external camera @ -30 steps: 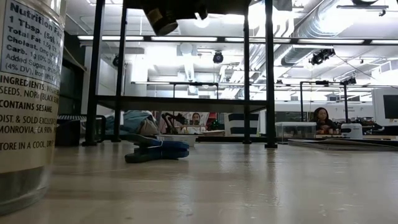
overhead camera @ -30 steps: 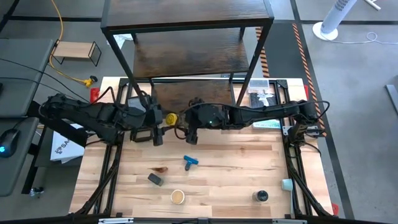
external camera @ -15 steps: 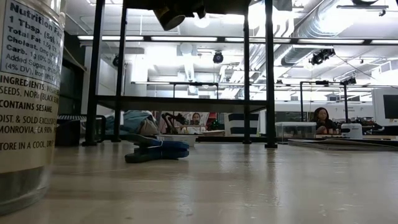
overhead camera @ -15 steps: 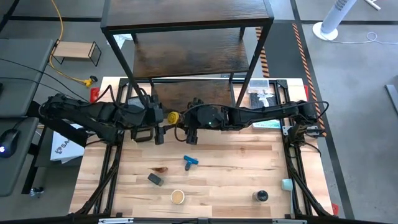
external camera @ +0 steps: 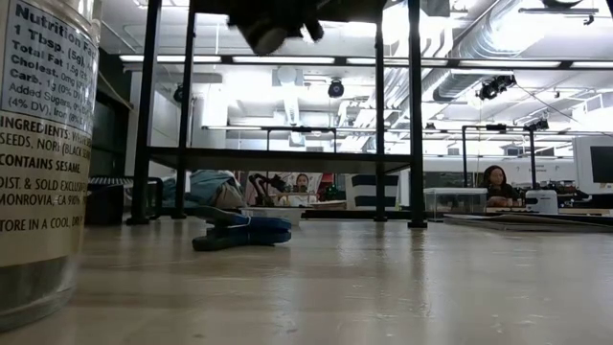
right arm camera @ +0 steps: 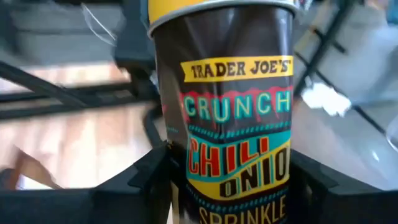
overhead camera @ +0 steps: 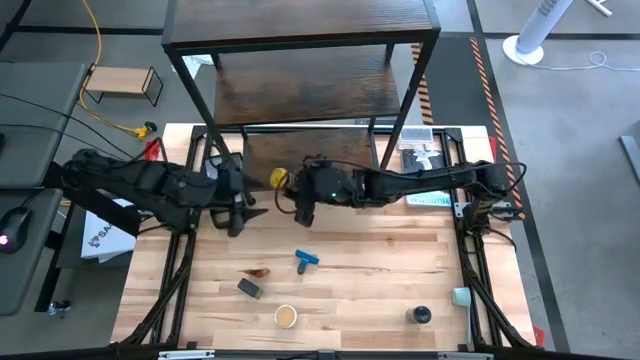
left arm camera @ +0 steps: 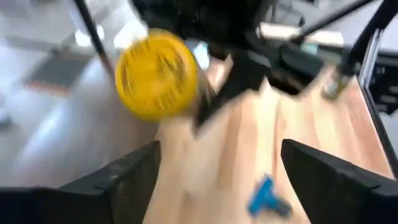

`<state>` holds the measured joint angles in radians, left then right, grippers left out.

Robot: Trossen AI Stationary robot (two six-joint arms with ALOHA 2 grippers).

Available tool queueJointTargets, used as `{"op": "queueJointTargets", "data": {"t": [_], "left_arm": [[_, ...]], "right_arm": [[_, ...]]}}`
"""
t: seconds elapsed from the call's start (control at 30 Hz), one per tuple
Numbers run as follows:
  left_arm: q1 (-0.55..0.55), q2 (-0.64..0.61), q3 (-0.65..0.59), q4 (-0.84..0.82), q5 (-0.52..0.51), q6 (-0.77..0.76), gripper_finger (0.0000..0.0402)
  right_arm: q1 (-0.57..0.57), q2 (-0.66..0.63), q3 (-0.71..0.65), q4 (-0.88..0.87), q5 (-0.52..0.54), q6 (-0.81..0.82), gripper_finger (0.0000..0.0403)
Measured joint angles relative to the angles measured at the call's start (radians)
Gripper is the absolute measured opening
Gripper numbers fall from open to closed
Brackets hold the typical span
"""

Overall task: Shelf spices
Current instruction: Put the yellow seasoning can on the shelf

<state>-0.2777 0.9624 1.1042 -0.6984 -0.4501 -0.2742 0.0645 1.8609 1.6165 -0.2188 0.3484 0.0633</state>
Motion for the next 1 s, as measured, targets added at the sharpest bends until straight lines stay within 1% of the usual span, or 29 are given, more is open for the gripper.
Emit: {"op": "queueJointTargets", "data": {"t": [0.07,0.13,0.2,0.27,0.33,0.4,0.47,0.53,0.63,0.7,0.8,0.87,1.0], "left_arm": [[-0.03,-0.033,-0.001,-0.061,-0.009,-0.073,0.0333],[-0.064,-0.07,-0.001,-0.08,-0.027,-0.142,0.033],[-0.106,-0.111,-0.001,-0.099,-0.036,-0.231,0.0324],[-0.158,-0.146,-0.001,-0.128,-0.051,-0.331,0.0317],[-0.224,-0.183,-0.001,-0.162,-0.106,-0.425,0.031],[-0.295,-0.213,-0.001,-0.182,-0.196,-0.492,0.0303],[-0.354,-0.233,-0.001,-0.177,-0.3,-0.513,0.0298],[-0.399,-0.247,-0.001,-0.17,-0.387,-0.516,0.0293],[-0.437,-0.26,-0.001,-0.171,-0.448,-0.517,0.0291],[-0.448,-0.263,-0.001,-0.171,-0.452,-0.517,0.0291],[-0.457,-0.262,-0.001,-0.173,-0.444,-0.509,0.0291],[-0.458,-0.261,-0.001,-0.173,-0.434,-0.492,0.0291],[-0.457,-0.262,-0.001,-0.174,-0.416,-0.473,0.0291]], "right_arm": [[-0.001,0.018,0.0,0.006,0.004,0.022,0.0211],[0.002,0.036,0.0,0.029,-0.019,0.045,0.0211],[0.004,0.056,0.0,0.084,-0.058,0.075,0.0211],[0.004,0.086,0.0,0.166,-0.068,0.118,0.0211],[0.003,0.133,0.0,0.291,-0.068,0.165,0.0211],[0.002,0.185,0.0,0.435,-0.069,0.2,0.0211],[0.0,0.235,0.0,0.579,-0.052,0.233,0.0211],[-0.002,0.277,0.0,0.668,0.009,0.265,0.0211],[-0.011,0.34,0.0,0.733,0.137,0.302,0.0211],[-0.023,0.384,-0.001,0.793,0.211,0.324,0.0211],[-0.045,0.432,0.008,0.88,0.26,0.322,0.0211],[-0.06,0.459,0.03,0.893,0.26,0.295,0.0211],[-0.079,0.518,0.096,0.888,0.231,0.185,0.0211]]}}
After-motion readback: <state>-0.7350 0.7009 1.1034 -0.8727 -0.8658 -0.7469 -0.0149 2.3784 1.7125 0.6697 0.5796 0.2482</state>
